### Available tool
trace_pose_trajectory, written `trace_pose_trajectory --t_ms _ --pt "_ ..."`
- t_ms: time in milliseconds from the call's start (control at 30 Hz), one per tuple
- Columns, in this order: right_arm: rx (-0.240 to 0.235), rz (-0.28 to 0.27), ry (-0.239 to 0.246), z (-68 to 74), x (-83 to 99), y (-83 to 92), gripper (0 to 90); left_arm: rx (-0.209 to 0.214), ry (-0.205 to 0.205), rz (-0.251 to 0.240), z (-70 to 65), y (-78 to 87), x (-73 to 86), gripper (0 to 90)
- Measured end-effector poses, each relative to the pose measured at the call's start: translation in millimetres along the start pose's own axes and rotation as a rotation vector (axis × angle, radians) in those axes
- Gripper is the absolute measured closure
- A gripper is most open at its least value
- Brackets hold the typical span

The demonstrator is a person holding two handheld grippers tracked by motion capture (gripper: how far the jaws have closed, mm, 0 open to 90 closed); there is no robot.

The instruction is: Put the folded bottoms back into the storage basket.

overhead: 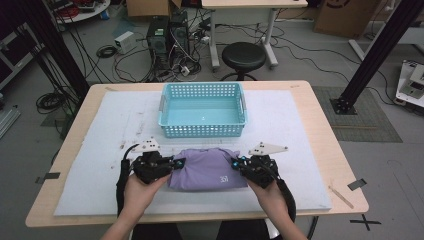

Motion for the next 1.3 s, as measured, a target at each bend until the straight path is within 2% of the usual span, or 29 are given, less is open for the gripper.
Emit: trace_pose_trajectory --t_ms 233,400,467,600,700,800,900,933,967,1000,1033,1067,1100,1167,1233,1300 --pt "0.020 -0.070 0.013 -4.2 -36.5 17.5 86.8 -0.043 -0.048 -0.045 5.4 20.9 -39.4 85.4" --pt "0.041 -0.123 0.009 -13.8 -72.2 27.4 86.8 -0.081 -0.079 -0.071 15.9 32.1 -74.2 85.4" --pt "0.064 -0.136 0.010 -19.3 -86.9 28.6 86.8 -0.097 -0.085 -0.081 23.0 34.4 -87.4 85.4" --pt "0.109 -0.138 0.016 -31.4 -115.6 22.3 86.8 -0.124 -0.080 -0.079 45.5 31.3 -110.3 85.4" --pt "0.128 -0.139 0.006 -43.2 -135.0 11.6 86.8 -0.141 -0.070 -0.102 66.2 26.0 -125.2 85.4" --pt "0.147 -0.145 -0.008 -57.0 -153.0 -2.6 86.7 -0.181 -0.071 -0.090 88.3 14.0 -137.4 85.4" --pt "0.189 -0.142 -0.020 -73.2 -167.6 -20.4 86.6 -0.211 -0.082 -0.076 109.9 -1.5 -147.6 85.2" --pt "0.197 -0.139 -0.032 -78.8 -171.0 -27.1 86.1 -0.224 -0.073 -0.085 116.5 -7.1 -149.3 82.8" --pt "0.209 -0.133 -0.039 -83.9 -173.5 -34.4 83.1 -0.261 -0.060 -0.081 124.5 -13.6 -149.0 72.4" --pt "0.241 -0.116 -0.044 -88.9 -174.4 -41.4 75.8 -0.291 -0.030 -0.048 133.1 -20.4 -146.0 57.6" --pt "0.269 -0.094 -0.048 -93.8 -173.6 -47.7 67.0 -0.297 0.006 -0.021 140.5 -26.3 -141.8 47.1" --pt "0.289 -0.071 -0.067 -98.4 -171.7 -52.2 63.2 -0.307 0.025 0.003 146.9 -29.5 -137.3 41.4" --pt "0.296 -0.059 -0.082 -102.6 -169.1 -54.4 62.0 -0.328 0.035 0.010 152.0 -30.1 -132.8 38.1" --pt "0.298 -0.058 -0.100 -107.6 -163.8 -52.8 59.0 -0.320 0.036 -0.004 155.5 -26.2 -124.9 36.6" --pt "0.295 -0.063 -0.100 -109.8 -157.7 -47.6 56.3 -0.342 0.032 -0.009 155.5 -19.9 -118.1 36.4" --pt "0.295 -0.065 -0.096 -110.3 -151.2 -41.2 54.2 -0.339 0.018 -0.013 151.8 -12.8 -112.4 35.6"
Point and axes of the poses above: each handheld gripper's, and its own axes: y roughly backward along the jaws, x roughly out of its underside, z roughly to its left, the point moved 6 cm from there along -y, roughly forward along the jaws, and after that the axes turned 13 degrees about z, right-handed, at the moved point
